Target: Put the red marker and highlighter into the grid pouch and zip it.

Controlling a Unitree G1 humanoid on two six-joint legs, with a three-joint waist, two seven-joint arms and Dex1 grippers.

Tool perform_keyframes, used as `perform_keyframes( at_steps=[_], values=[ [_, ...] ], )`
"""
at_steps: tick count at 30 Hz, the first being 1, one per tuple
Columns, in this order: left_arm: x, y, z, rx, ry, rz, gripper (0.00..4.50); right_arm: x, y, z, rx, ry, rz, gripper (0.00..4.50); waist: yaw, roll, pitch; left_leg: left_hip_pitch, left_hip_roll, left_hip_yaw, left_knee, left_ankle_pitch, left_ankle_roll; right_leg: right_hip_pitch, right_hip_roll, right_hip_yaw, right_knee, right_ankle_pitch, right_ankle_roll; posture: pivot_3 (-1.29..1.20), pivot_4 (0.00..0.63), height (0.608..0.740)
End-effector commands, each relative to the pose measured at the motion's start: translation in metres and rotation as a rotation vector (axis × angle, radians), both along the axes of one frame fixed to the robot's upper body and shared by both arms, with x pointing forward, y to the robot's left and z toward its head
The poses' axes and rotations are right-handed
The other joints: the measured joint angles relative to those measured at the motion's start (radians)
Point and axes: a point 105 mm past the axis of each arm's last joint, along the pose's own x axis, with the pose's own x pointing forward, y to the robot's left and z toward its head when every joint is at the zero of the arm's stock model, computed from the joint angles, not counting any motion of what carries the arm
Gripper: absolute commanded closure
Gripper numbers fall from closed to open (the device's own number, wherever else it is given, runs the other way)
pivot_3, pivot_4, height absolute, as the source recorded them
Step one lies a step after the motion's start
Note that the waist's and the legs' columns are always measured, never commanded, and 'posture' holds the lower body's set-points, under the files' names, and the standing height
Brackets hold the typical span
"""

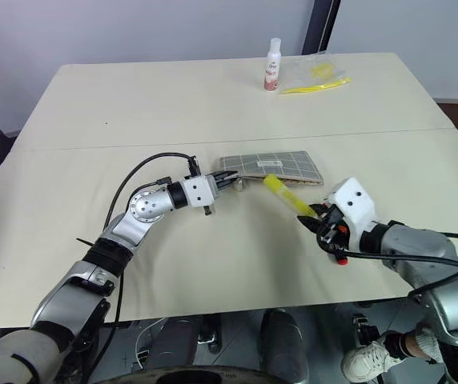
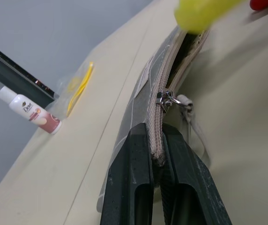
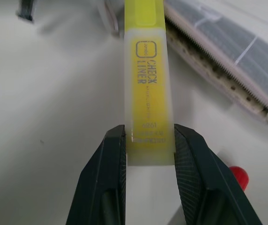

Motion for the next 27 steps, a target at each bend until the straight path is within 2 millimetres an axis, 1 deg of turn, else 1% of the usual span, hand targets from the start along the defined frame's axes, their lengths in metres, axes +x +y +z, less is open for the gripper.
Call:
perform_keyframes(
  at_steps=[1, 7, 10, 12, 14, 17, 20, 24, 27],
  values=[
    [-0.003, -0.005, 0.016, -0.017, -0.049, -0.034, 4.5, 0.007, -0.008, 0.005, -0.056, -0.057, -0.012, 3.65, 0.0, 0.0, 0.0, 0.0, 0.0, 0.0, 0.0, 0.0, 0.0, 0.0, 0.0, 0.0, 0.0, 0.0, 0.0, 0.0, 0.15, 0.74],
    [-0.008, -0.007, 0.017, -0.002, -0.057, -0.072, 4.5, 0.018, -0.021, 0.006, -0.073, -0.085, -0.053, 3.65, -0.001, 0.0, 0.0, 0.0, 0.0, 0.0, 0.0, 0.0, 0.0, 0.001, 0.0, 0.0, 0.001, 0.002, 0.003, 0.0, 0.15, 0.74],
    [-0.014, -0.01, 0.018, 0.02, -0.069, -0.116, 4.5, 0.023, -0.018, 0.008, -0.084, -0.089, -0.043, 3.65, -0.002, 0.0, 0.0, 0.0, 0.0, 0.0, 0.0, 0.0, 0.0, 0.002, 0.0, 0.0, 0.001, 0.002, 0.003, 0.0, 0.15, 0.74],
    [-0.018, -0.012, 0.017, 0.054, -0.089, -0.153, 4.5, 0.025, -0.01, 0.008, -0.131, -0.084, 0.001, 3.65, -0.002, 0.0, 0.0, 0.0, 0.0, 0.001, 0.0, 0.0, 0.0, 0.001, 0.0, 0.0, 0.001, 0.002, 0.003, 0.0, 0.15, 0.74],
    [-0.022, -0.015, 0.016, 0.083, -0.1, -0.184, 4.5, 0.032, 0.0, 0.008, -0.185, -0.101, 0.037, 3.65, -0.003, 0.0, 0.0, 0.0, 0.0, 0.001, 0.0, 0.0, 0.0, 0.001, 0.0, 0.0, 0.002, 0.002, 0.003, 0.0, 0.15, 0.74],
    [-0.025, -0.018, 0.018, 0.09, -0.107, -0.214, 4.5, 0.046, 0.017, 0.01, -0.249, -0.139, 0.078, 3.65, -0.005, 0.0, 0.0, 0.0, 0.001, 0.001, 0.0, 0.0, 0.0, -0.001, 0.0, 0.0, 0.002, 0.0, 0.001, 0.0, 0.15, 0.74],
    [-0.025, -0.02, 0.023, 0.078, -0.101, -0.227, 4.5, 0.06, 0.03, 0.008, -0.33, -0.188, 0.121, 3.65, -0.003, 0.0, 0.0, 0.0, 0.001, 0.001, 0.001, 0.001, 0.0, -0.001, 0.0, 0.0, 0.003, 0.0, 0.001, 0.0, 0.15, 0.74],
    [-0.024, -0.017, 0.027, 0.064, -0.091, -0.225, 4.5, 0.069, 0.045, 0.008, -0.402, -0.276, 0.191, 3.65, -0.002, 0.0, 0.0, -0.001, 0.0, 0.001, 0.001, 0.001, 0.0, -0.001, 0.0, 0.0, 0.002, 0.001, 0.002, 0.0, 0.15, 0.74],
    [-0.022, -0.014, 0.029, 0.055, -0.078, -0.218, 4.5, 0.073, 0.052, 0.011, -0.448, -0.362, 0.227, 3.65, -0.002, 0.0, 0.0, -0.004, 0.0, 0.002, 0.002, 0.001, 0.0, -0.002, 0.0, 0.0, 0.004, 0.002, 0.004, 0.0, 0.15, 0.74]
  ],
)
